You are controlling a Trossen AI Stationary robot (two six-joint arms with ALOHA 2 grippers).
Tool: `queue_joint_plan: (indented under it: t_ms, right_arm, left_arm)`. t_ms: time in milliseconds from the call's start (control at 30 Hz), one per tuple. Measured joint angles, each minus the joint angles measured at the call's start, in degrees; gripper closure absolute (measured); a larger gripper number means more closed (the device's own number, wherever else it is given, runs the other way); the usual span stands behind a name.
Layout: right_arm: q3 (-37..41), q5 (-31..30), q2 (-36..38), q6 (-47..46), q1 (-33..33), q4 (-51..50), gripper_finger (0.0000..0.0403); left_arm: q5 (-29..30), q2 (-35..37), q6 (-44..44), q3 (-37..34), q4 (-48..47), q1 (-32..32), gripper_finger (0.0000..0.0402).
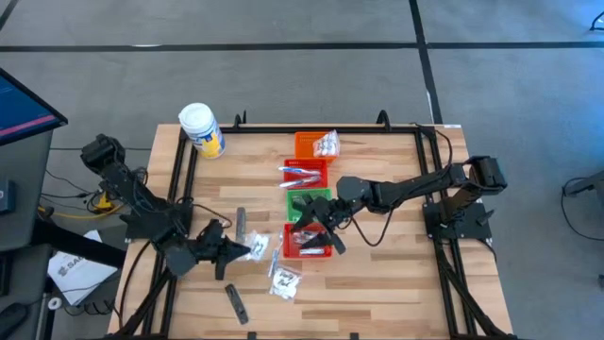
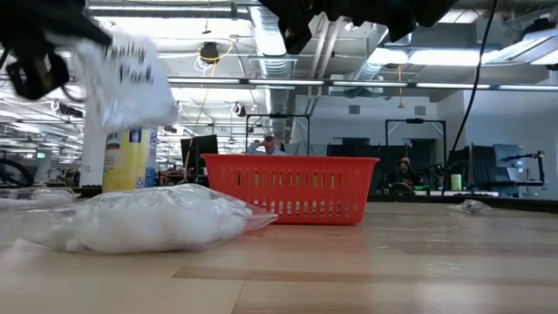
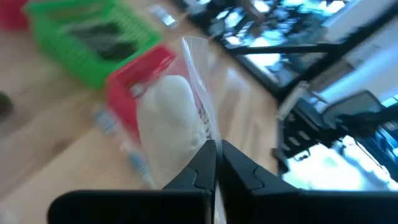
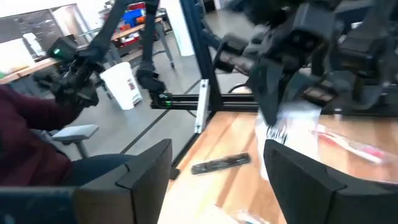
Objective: Pick & Place Travel size toiletries
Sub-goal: Put the transparent cotton pack into the orange basket
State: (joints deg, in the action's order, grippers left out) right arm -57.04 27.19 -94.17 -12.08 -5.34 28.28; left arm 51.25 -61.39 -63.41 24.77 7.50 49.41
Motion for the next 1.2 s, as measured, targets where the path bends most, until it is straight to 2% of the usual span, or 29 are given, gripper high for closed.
queue_joint_plan:
  t_ms: [100,233,333,400,467,600,733,833,933,1067,1200]
  right_arm:
    - [0.0,0.2,0.0,1.5,-0.9,0.2,0.0153]
    - [0.0,0.2,0.0,1.8,-2.9,3.8,0.0153]
    - [0.0,0.0,0.0,1.3,-5.7,8.6,0.0153]
    - [-0.8,0.0,0.0,-0.3,-7.3,11.9,0.0153]
    - [-2.7,-0.1,0.0,-1.7,-8.8,13.0,0.0154]
    - [-5.3,-1.1,0.0,-1.7,-11.2,12.6,0.0154]
    - [-5.4,-4.3,0.0,0.4,-13.7,8.0,0.0154]
    - [-5.4,-5.9,0.0,0.9,-14.2,7.1,0.0154]
    - [-5.4,-7.4,0.0,0.6,-13.2,4.4,0.0154]
    - [-5.4,-13.0,0.0,-0.9,-11.3,-1.4,0.0154]
    - [-5.4,-13.9,0.0,-0.9,-10.4,-2.4,0.0154]
  left_arm:
    - [-0.9,1.9,11.1,0.0,7.4,0.0,0.0401]
    - [-5.9,2.5,28.3,0.0,21.2,-0.2,0.0401]
    - [-14.6,2.5,38.8,0.0,29.9,-1.6,0.0401]
    - [-21.4,2.5,43.0,0.0,32.8,-3.6,0.0401]
    - [-25.7,2.5,45.9,0.0,34.2,-5.7,0.0401]
    - [-28.1,1.6,49.5,0.0,35.0,-8.0,0.0401]
    - [-38.8,1.8,50.9,0.5,37.8,-9.0,0.0401]
    - [-41.1,1.4,50.9,0.4,36.8,-8.3,0.0401]
    - [-42.7,0.6,49.9,0.4,36.3,-9.5,0.0401]
    - [-46.7,-1.9,47.0,0.4,36.2,-13.3,0.0401]
    - [-51.7,-6.5,43.2,1.1,36.1,-18.7,0.0401]
